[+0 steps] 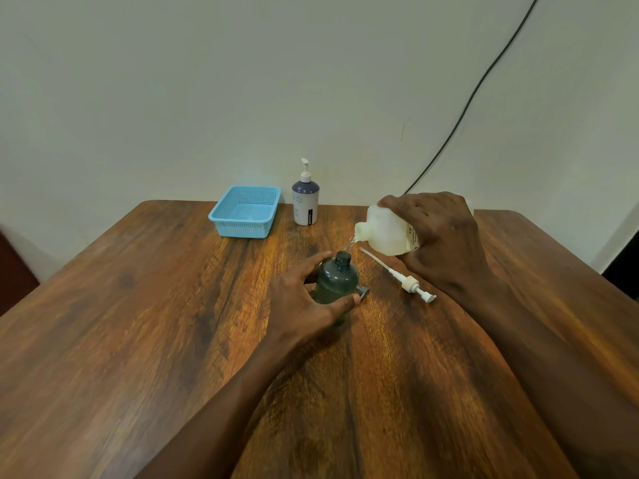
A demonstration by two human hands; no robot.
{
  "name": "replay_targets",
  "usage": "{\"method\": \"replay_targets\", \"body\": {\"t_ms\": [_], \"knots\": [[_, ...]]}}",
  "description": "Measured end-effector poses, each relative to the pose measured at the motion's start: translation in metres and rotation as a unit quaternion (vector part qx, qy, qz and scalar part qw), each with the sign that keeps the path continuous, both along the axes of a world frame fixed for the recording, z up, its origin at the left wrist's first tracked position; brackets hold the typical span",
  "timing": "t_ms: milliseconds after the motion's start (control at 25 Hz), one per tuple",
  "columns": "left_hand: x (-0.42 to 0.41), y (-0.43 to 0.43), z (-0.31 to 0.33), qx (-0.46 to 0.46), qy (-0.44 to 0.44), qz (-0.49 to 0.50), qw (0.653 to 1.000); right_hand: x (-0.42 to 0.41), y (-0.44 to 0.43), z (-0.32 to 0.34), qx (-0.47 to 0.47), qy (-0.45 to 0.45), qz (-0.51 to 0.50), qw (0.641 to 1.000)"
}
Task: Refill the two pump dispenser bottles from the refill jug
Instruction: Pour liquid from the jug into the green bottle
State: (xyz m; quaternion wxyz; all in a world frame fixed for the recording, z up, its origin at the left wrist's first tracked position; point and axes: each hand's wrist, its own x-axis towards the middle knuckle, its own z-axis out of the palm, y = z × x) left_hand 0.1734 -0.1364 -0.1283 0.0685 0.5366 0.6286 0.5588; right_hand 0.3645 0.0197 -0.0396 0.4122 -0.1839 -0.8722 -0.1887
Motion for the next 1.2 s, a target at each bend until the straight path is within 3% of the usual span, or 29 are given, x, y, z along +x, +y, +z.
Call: {"method": "replay_targets", "body": {"t_ms": [1200], "knots": [[0.0022, -0.0022, 0.0038, 0.004, -0.004, 0.000, 1.000, -0.0010, -0.0001, -0.0015, -0.015, -0.010, 0.011, 1.000]]}}
